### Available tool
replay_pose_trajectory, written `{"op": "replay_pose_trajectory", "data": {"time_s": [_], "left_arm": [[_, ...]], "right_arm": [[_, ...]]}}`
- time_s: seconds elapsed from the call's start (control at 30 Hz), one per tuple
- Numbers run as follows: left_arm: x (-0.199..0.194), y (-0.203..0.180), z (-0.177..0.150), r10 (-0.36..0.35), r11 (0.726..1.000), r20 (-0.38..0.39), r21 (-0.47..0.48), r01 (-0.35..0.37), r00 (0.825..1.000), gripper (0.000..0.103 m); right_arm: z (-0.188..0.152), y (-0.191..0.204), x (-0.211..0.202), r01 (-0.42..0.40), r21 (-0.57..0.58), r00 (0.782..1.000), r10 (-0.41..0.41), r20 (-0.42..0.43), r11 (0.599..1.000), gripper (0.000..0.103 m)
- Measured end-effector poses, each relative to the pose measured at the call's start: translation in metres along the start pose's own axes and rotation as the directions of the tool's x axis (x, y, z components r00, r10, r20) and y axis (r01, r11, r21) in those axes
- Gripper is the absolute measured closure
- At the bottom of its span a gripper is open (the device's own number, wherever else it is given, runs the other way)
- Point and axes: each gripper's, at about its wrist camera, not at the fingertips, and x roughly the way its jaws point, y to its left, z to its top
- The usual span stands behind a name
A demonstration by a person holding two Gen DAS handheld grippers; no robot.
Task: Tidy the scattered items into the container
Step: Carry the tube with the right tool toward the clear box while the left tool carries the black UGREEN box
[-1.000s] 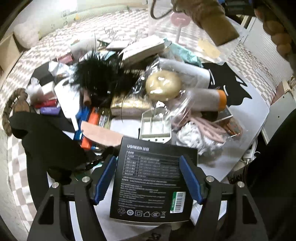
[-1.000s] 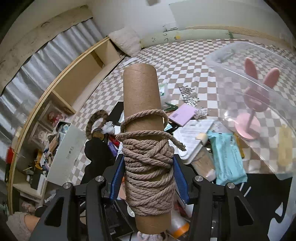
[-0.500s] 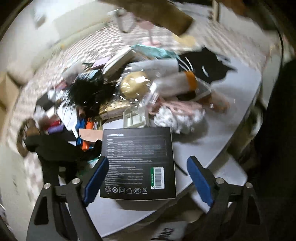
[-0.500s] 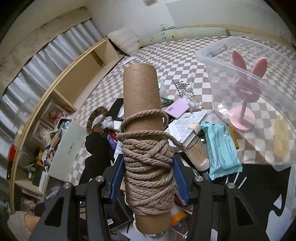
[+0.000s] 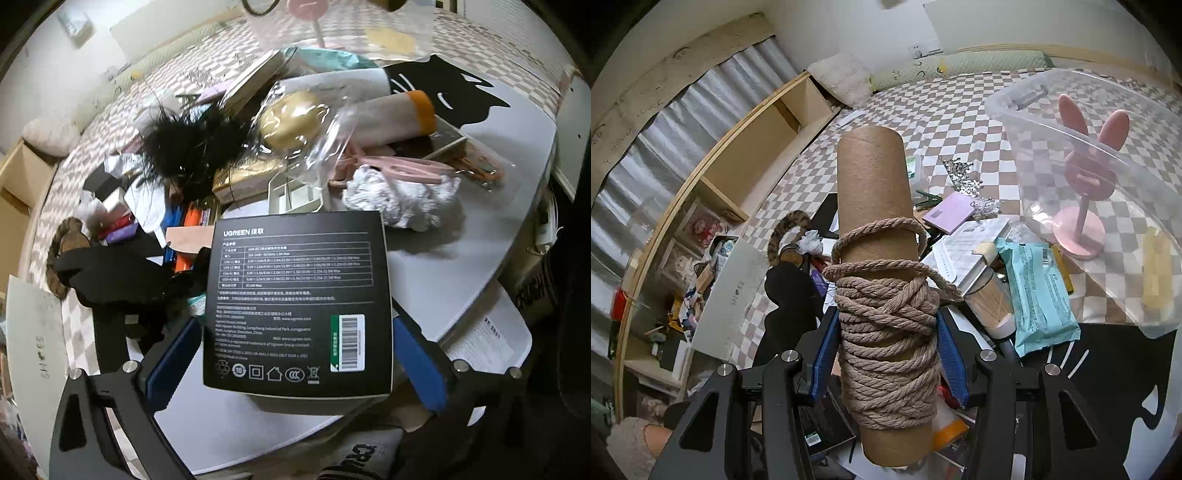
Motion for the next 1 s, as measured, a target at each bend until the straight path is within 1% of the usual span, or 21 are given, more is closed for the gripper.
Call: {"op": "replay_pose_trajectory", "data": {"time_s": [0.13, 0.3, 0.47, 0.6, 0.73, 0.87, 1.0], "left_arm": [[0.007, 0.001, 0.004, 0.001, 1.0, -0.016, 0.004, -0.001, 1.0, 0.0], [0.016, 0.001, 0.008, -0.016, 1.0, -0.048, -0.003, 0.016, 0.999, 0.0], [0.028, 0.006, 0.01, -0.07, 0.997, -0.088, -0.043, 0.067, 0.994, 0.0], [0.031, 0.01, 0.012, -0.104, 0.993, -0.103, -0.072, 0.097, 0.989, 0.0], [0.025, 0.015, 0.013, -0.137, 0.986, -0.09, -0.111, 0.127, 0.986, 0.0], [0.009, 0.02, 0.019, -0.153, 0.979, -0.041, -0.139, 0.146, 0.987, 0.001], [-0.009, 0.024, 0.027, -0.153, 0.975, 0.018, -0.157, 0.154, 0.988, 0.001]], "right_arm": [[0.0, 0.002, 0.001, -0.01, -0.001, 1.0, 0.01, -0.006, 1.0, 0.051], [0.0, 0.003, 0.003, -0.006, -0.002, 1.0, 0.006, -0.013, 1.0, 0.051], [-0.001, 0.002, 0.004, -0.001, -0.002, 1.0, 0.001, -0.017, 1.0, 0.051], [-0.001, 0.002, 0.003, 0.001, -0.002, 1.0, -0.001, -0.016, 1.0, 0.051], [0.0, 0.002, 0.002, 0.002, 0.001, 1.0, -0.002, -0.012, 1.0, 0.051], [0.001, 0.001, -0.001, 0.003, 0.008, 1.0, -0.003, -0.002, 1.0, 0.051], [0.002, 0.002, -0.004, -0.001, 0.013, 1.0, 0.001, 0.01, 1.0, 0.051]]}}
